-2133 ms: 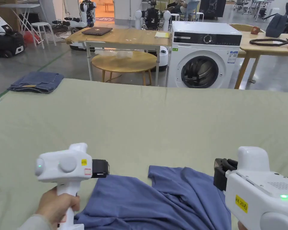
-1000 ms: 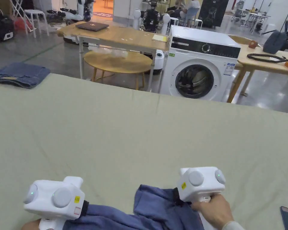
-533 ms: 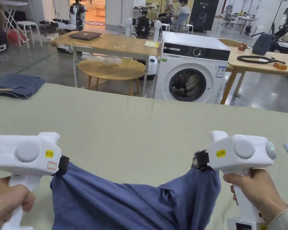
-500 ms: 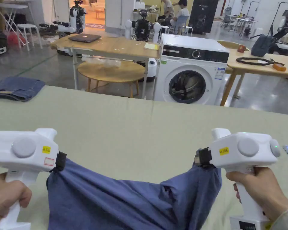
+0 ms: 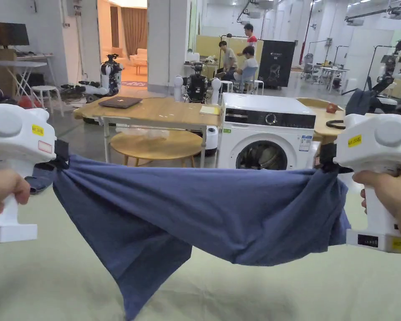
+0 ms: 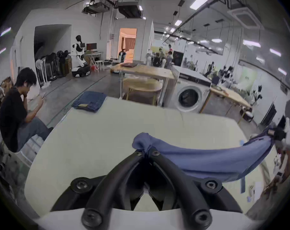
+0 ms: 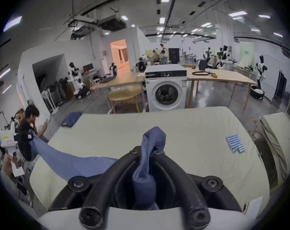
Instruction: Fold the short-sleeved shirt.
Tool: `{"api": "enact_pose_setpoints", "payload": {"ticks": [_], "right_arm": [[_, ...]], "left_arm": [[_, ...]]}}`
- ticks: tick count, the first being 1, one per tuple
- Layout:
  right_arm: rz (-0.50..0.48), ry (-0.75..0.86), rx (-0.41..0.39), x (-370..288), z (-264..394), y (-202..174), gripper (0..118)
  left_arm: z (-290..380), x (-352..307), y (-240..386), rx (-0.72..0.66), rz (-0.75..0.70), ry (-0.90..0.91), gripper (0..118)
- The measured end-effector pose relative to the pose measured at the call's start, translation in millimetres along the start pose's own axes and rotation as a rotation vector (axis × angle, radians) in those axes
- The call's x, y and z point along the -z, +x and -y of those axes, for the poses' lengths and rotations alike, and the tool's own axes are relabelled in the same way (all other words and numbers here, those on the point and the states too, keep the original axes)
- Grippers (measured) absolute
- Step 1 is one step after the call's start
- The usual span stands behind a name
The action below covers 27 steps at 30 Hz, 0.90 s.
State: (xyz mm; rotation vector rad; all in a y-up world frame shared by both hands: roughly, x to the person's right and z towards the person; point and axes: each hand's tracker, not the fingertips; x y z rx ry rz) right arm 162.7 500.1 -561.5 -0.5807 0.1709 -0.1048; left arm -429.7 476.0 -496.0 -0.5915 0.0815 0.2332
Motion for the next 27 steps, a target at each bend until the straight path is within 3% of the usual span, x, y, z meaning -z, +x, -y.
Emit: {"api": "enact_pose_setpoints", "payload": {"ticks": [3, 9, 10, 14, 21, 27], "right_arm": [[0.035, 0.036, 0.026, 22.3, -30.5, 0.9, 6], [0.098, 0.090, -0.002, 63.3, -70.3, -2.1, 6], [0.106, 0.100, 0.008, 71.1, -73.2, -1.4, 6], [0.115, 0.130, 0.020, 110.4, -64.6, 1.3, 6], [0.129, 0.100, 0.051, 168.9, 36.2, 15.1, 6], [0.101, 0.007, 0.054, 169.1, 196.6, 40.7, 6]], "left_arm": [[-30.5, 4.1, 18.9, -0.020, 0.005, 0.028, 0], [-71.9, 33.3, 37.1, 0.014, -0.003, 0.112, 0], [-88.4, 61.0, 18.2, 0.019, -0.011, 0.112, 0], [-72.8, 81.9, 26.7, 0.049, -0.031, 0.151, 0], [16.1, 136.4, 7.4, 0.019, -0.025, 0.099, 0], [161.2, 145.3, -26.5, 0.013, 0.037, -0.019, 0]]}}
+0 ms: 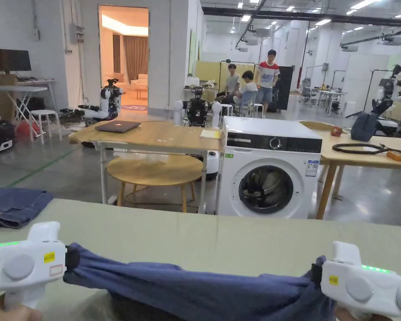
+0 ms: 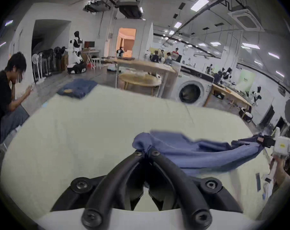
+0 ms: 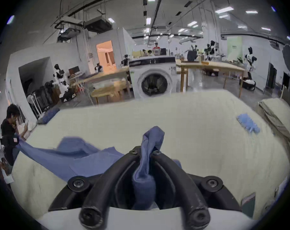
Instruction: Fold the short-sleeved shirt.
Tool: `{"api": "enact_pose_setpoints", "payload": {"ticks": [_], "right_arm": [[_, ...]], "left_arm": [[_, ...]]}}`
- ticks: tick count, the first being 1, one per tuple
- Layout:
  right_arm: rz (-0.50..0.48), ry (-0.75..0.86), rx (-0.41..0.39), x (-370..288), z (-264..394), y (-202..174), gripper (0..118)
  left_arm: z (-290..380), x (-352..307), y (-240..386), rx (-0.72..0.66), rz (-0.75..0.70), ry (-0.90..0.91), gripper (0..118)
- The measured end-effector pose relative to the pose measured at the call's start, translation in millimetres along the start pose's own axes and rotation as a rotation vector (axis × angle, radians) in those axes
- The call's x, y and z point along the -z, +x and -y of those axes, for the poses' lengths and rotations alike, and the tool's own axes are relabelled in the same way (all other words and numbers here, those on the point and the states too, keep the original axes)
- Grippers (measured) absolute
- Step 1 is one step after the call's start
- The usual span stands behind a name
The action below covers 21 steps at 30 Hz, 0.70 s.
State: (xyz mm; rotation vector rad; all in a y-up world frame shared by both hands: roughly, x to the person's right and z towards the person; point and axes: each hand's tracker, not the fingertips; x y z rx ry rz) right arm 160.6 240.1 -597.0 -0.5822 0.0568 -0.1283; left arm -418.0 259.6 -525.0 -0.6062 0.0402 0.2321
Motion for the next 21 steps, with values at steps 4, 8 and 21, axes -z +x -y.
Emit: {"api": "enact_pose_setpoints", "payload": {"ticks": [4, 8, 21], "right_arm": [[-0.057, -0.065, 0.067, -21.2, 101.7, 36.8, 6], [-0.101, -0.094, 0.106, -75.8, 179.5, 61.8, 6], [-0.158, -0.153, 0.168, -225.1, 281.6, 88.7, 55]], "left_arm": [[99.2, -40.8, -6.3, 0.063, 0.032, -0.061, 0], [176.3, -80.5, -28.2, 0.028, 0.082, -0.131, 0], [271.1, -214.8, -40.6, -0.052, 0.204, -0.192, 15]]}}
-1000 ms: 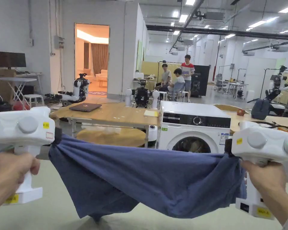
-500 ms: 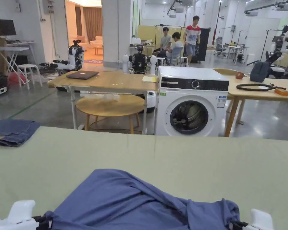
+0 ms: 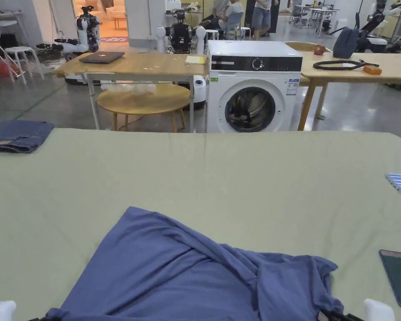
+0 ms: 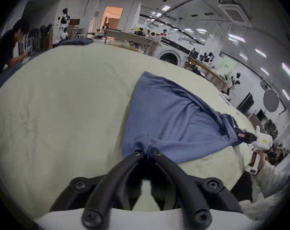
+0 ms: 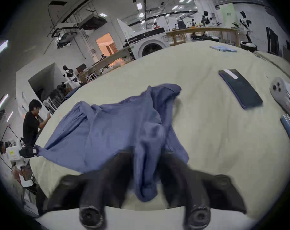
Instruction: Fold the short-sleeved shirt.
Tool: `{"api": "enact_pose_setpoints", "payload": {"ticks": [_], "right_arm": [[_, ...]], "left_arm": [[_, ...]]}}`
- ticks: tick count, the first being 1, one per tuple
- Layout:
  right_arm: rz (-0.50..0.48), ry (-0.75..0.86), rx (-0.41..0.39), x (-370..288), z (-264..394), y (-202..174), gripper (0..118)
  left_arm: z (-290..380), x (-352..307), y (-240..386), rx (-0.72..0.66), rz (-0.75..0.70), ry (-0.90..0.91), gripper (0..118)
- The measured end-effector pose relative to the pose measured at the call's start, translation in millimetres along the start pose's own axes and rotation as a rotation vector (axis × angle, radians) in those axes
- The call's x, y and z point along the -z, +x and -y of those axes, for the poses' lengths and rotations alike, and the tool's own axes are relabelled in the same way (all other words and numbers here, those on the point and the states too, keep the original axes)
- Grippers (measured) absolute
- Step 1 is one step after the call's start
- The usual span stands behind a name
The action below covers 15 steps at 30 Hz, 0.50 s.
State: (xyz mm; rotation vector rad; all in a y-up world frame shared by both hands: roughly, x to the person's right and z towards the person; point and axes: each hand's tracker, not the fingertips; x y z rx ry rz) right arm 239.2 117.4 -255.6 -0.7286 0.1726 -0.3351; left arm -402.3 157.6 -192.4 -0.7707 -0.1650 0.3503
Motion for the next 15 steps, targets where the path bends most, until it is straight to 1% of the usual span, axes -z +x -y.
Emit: {"api": "enact_pose_setpoints", "payload": {"ticks": [1, 2, 3, 4, 5, 6, 8, 9, 10, 11, 12, 13, 14, 15], "right_arm": [[0.016, -0.014, -0.006, -9.9, 0.2, -6.4, 102], [0.049, -0.043, 0.001, -16.2, -1.5, -6.2, 118], [0.069, -0.052, 0.021, -27.3, -4.4, -8.9, 118], [0.079, 0.032, 0.039, -44.9, -10.3, -10.6, 118], [0.020, 0.036, 0.033, -55.3, -12.0, -2.4, 118], [0.012, 0.045, 0.028, -70.5, -18.3, -8.1, 118], [0.042, 0.111, -0.018, -99.7, -32.1, -26.5, 118], [0.048, 0.142, -0.038, -101.0, -35.8, -30.7, 118], [0.037, 0.173, -0.043, -110.8, -38.7, -37.3, 115], [0.013, 0.195, -0.044, -121.4, -41.9, -45.5, 115], [-0.047, 0.175, -0.067, -132.6, -45.0, -58.6, 113], [-0.080, 0.163, -0.089, -143.1, -46.9, -73.1, 105], [-0.067, 0.182, -0.109, -150.7, -45.4, -83.6, 79], [-0.045, 0.208, -0.153, -155.8, -43.2, -93.3, 36]], "left_arm": [[1.0, -5.1, 0.9, -0.017, -0.014, -0.007, 58], [0.1, -12.0, -8.5, -0.023, -0.023, -0.006, 92], [-2.3, -20.3, -7.8, -0.023, -0.015, 0.008, 101], [-5.0, -31.0, -5.6, -0.036, 0.003, 0.041, 101], [-10.3, -42.4, -1.8, -0.050, 0.020, 0.092, 101], [-17.8, -51.5, 3.0, -0.050, 0.009, 0.095, 101], [-29.0, -68.1, 18.8, -0.026, -0.010, 0.124, 101], [-32.9, -76.3, 29.9, 0.003, 0.009, 0.166, 99], [-36.4, -81.4, 39.1, 0.022, 0.033, 0.179, 82], [-39.4, -86.2, 48.5, 0.033, 0.071, 0.165, 82], [-40.9, -90.4, 57.4, 0.041, 0.103, 0.177, 74], [-41.7, -93.0, 65.4, 0.059, 0.118, 0.198, 55], [-39.1, -91.7, 69.9, 0.086, 0.122, 0.211, 19], [-39.1, -90.5, 77.8, 0.118, 0.081, 0.208, 0]]}}
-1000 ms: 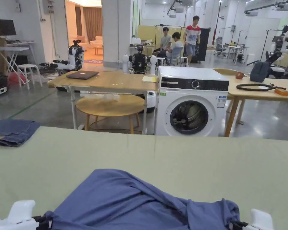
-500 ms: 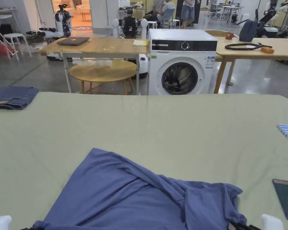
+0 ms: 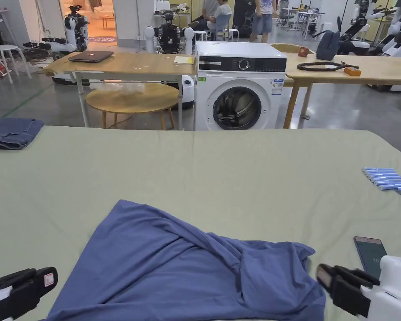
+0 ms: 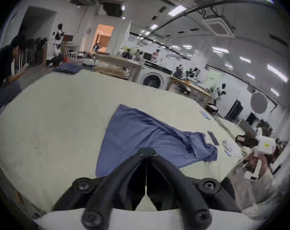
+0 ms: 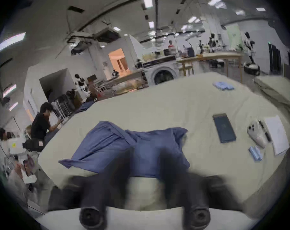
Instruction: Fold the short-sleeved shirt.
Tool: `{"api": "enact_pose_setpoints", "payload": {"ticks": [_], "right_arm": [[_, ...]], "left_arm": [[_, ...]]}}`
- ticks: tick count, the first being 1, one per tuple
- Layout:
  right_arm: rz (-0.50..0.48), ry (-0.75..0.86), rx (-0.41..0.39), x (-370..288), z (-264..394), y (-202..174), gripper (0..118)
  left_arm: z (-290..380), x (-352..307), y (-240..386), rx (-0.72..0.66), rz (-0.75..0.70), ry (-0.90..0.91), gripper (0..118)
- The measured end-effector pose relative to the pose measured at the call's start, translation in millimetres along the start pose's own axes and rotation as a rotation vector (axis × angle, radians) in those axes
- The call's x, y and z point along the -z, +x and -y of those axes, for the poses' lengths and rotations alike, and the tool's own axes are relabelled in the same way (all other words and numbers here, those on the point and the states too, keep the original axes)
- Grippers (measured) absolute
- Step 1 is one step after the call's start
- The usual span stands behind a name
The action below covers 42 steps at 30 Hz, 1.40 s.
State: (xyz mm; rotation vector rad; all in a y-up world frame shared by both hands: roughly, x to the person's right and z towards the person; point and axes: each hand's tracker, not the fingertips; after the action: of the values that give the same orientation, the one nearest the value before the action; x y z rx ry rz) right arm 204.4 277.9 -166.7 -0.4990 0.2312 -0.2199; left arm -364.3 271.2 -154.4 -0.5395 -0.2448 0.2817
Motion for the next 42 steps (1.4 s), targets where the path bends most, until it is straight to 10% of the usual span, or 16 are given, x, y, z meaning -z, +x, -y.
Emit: {"api": "enact_pose_setpoints", "payload": {"ticks": [1, 11, 12, 14, 15, 21, 25, 29, 31, 34, 35, 38, 42], "right_arm": [[0.047, 0.003, -0.059, -3.2, 4.2, -8.2, 0], [0.024, -0.004, -0.056, -7.1, -3.5, -10.3, 0], [0.021, -0.007, -0.055, -6.4, -2.8, -9.6, 0], [0.017, -0.016, -0.072, -8.3, -4.4, -17.1, 0], [0.013, -0.016, -0.077, -8.0, -2.2, -18.1, 0], [-0.019, -0.046, -0.022, 2.9, 7.0, -11.2, 0], [-0.003, -0.060, -0.011, 3.9, 9.0, -5.0, 0], [0.016, -0.072, -0.001, 1.0, 7.1, -0.7, 0], [0.037, -0.082, -0.006, 2.1, 5.7, 0.8, 0], [0.095, -0.078, -0.015, 6.2, -4.4, 11.2, 2], [0.108, -0.075, -0.015, 10.8, -10.0, 17.0, 17], [0.168, -0.085, 0.007, 44.7, -26.4, 40.9, 113], [0.188, -0.302, 0.038, 128.3, -21.3, 83.1, 118]], "left_arm": [[-1.1, 1.0, 5.0, 0.019, -0.010, 0.021, 0], [4.8, 20.8, 11.6, 0.050, 0.056, -0.054, 2], [6.8, 24.6, 7.3, 0.066, 0.039, -0.045, 24], [4.6, 38.5, -8.1, 0.077, -0.067, 0.005, 105], [3.5, 49.7, -17.4, 0.062, -0.153, -0.075, 112], [41.5, 117.7, -70.7, 0.067, -0.341, -0.344, 109], [79.4, 134.3, -68.5, 0.168, -0.340, -0.421, 58], [81.9, 128.0, -44.3, 0.185, -0.299, -0.393, 37], [77.0, 129.2, -42.2, 0.132, -0.260, -0.384, 0], [80.5, 133.3, -29.5, 0.183, -0.255, -0.432, 0], [80.5, 129.5, -27.1, 0.200, -0.277, -0.417, 0], [75.7, 126.7, -29.5, 0.170, -0.269, -0.416, 0], [74.3, 127.3, -38.4, 0.131, -0.263, -0.424, 0]]}}
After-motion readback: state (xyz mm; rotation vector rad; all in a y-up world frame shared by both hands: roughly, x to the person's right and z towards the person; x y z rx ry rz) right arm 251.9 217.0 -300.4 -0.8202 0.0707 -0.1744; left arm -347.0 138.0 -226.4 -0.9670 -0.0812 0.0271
